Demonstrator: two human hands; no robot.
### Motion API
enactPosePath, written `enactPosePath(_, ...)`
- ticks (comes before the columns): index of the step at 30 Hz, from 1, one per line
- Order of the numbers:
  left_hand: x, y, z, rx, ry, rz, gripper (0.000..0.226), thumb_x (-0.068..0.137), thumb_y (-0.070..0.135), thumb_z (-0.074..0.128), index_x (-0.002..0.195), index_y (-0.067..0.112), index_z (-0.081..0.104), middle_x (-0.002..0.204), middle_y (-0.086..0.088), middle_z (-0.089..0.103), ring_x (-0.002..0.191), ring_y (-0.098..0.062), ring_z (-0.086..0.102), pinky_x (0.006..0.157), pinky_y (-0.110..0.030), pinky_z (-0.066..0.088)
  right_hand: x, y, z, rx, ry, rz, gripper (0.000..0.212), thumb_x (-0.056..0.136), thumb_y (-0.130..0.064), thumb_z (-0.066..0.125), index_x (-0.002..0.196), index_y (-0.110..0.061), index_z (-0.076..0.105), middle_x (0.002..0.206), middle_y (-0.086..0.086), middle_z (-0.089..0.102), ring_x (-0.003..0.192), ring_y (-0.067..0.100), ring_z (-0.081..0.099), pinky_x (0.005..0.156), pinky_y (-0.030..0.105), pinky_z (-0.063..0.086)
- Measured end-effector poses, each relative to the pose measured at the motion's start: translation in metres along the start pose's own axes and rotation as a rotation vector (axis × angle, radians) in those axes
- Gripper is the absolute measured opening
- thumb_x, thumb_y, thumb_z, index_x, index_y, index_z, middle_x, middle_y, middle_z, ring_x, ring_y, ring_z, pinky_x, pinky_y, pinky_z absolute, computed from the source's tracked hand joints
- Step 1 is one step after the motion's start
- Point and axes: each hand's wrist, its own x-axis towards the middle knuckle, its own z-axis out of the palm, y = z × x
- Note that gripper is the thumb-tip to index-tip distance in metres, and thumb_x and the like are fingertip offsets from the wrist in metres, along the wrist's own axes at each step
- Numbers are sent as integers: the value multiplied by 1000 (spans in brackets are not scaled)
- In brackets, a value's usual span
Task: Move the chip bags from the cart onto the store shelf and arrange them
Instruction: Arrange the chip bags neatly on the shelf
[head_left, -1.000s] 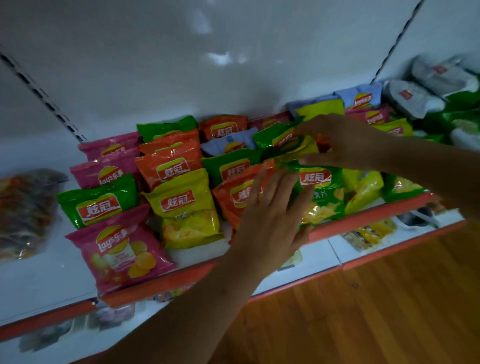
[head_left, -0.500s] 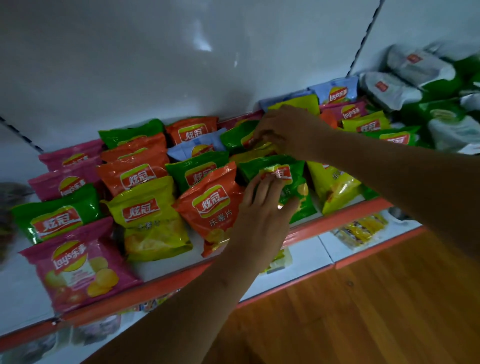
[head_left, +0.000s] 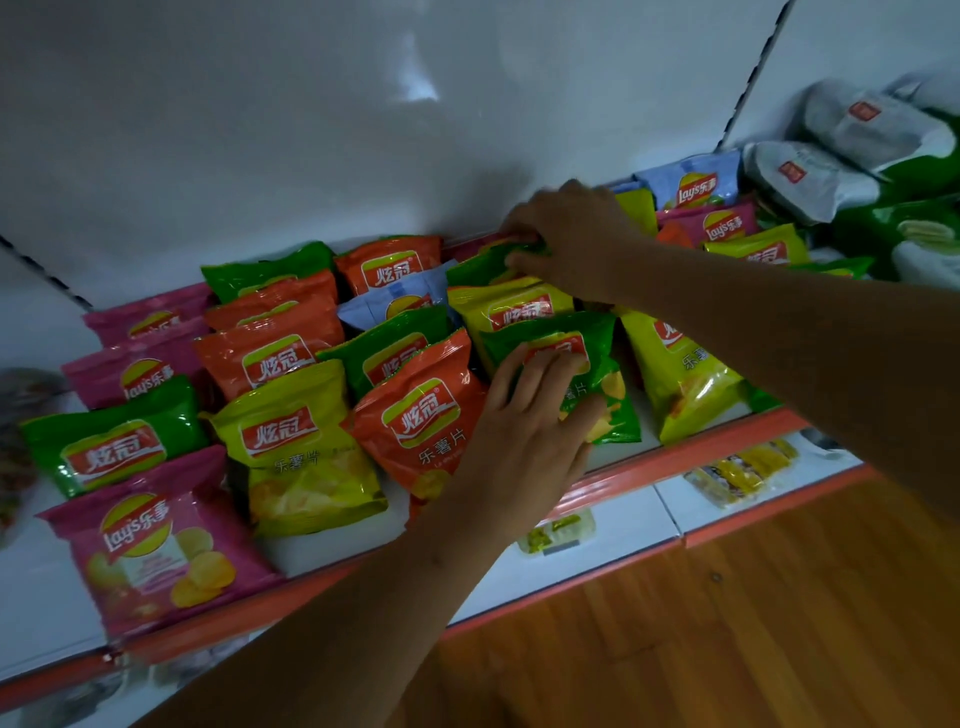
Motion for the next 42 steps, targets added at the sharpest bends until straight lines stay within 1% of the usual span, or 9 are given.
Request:
enactPosePath(5, 3, 3, -1, 23, -5, 8, 39, 86, 20, 64, 124, 21, 58, 141, -13, 49, 136, -33, 40, 119, -51, 23, 0, 0, -8, 174, -240, 43, 38, 91, -37, 60, 124, -18, 63, 122, 10, 63, 113, 28, 57, 87, 31, 44)
enactPosePath(10, 5, 14, -6, 4, 31, 57, 29, 87, 23, 61, 116, 19, 63, 137, -14, 53, 133, -32, 44, 119, -48, 22, -5, 7, -20, 323, -292, 179, 49, 98, -50, 40, 77, -13, 65, 62, 8, 51, 64, 20, 50, 58, 31, 32)
enactPosePath(12, 6, 16, -6, 2, 18, 62, 28, 90, 28, 58, 115, 19, 62, 138, -13, 52, 133, -31, 43, 119, -48, 23, 2, 9, -19, 248, -281, 128, 38, 98, -41, 45, 79, -16, 64, 70, 8, 57, 70, 19, 50, 60, 31, 31)
enactPosePath(14, 6, 16, -4, -10, 0, 33, 28, 91, 33, 56, 116, 21, 61, 138, -12, 52, 134, -30, 43, 118, -49, 24, 13, 10, -14, 176, -261, 73, 16, 92, -31, 59, 98, -20, 69, 103, 9, 67, 93, 23, 60, 76, 30, 46)
enactPosePath(20, 2, 3, 0, 3, -33, -18, 32, 96, 35, 49, 126, 26, 54, 140, -12, 49, 136, -30, 40, 118, -50, 25, 47, -5, 2, -105, -356, -33, 51, 88, -40, 61, 132, -17, 50, 134, 12, 50, 119, 35, 50, 97, 44, 45)
enactPosePath(31, 2, 1, 0, 19, -102, -34, 37, 93, 39, 53, 128, 28, 52, 143, -11, 46, 137, -30, 38, 118, -49, 25, 62, -11, 14, -369, -430, 17, 46, 91, -44, 50, 128, -17, 56, 128, 11, 53, 125, 33, 41, 104, 46, 32)
enactPosePath(34, 0, 2, 1, 17, -108, -38, 41, 90, 38, 58, 129, 28, 51, 143, -11, 46, 138, -30, 38, 119, -49, 25, 58, -13, 4, -243, -310, -117, 50, 94, -56, 41, 119, -19, 64, 126, 11, 55, 124, 34, 44, 100, 41, 35)
enactPosePath(37, -2, 5, -1, 15, -122, -36, 43, 89, 38, 60, 130, 28, 51, 144, -11, 46, 138, -30, 38, 119, -49, 24, 56, -14, -1, -78, -412, -67, 46, 102, -40, 33, 129, -9, 55, 134, 16, 53, 125, 33, 47, 95, 34, 37)
enactPosePath(42, -2, 5, -2, 24, -104, -32, 39, 89, 32, 59, 127, 27, 53, 143, -10, 49, 137, -30, 41, 118, -48, 25, 54, -7, -5, -110, -441, -63, 61, 87, -62, 51, 129, -19, 45, 128, 8, 58, 119, 29, 53, 97, 39, 34)
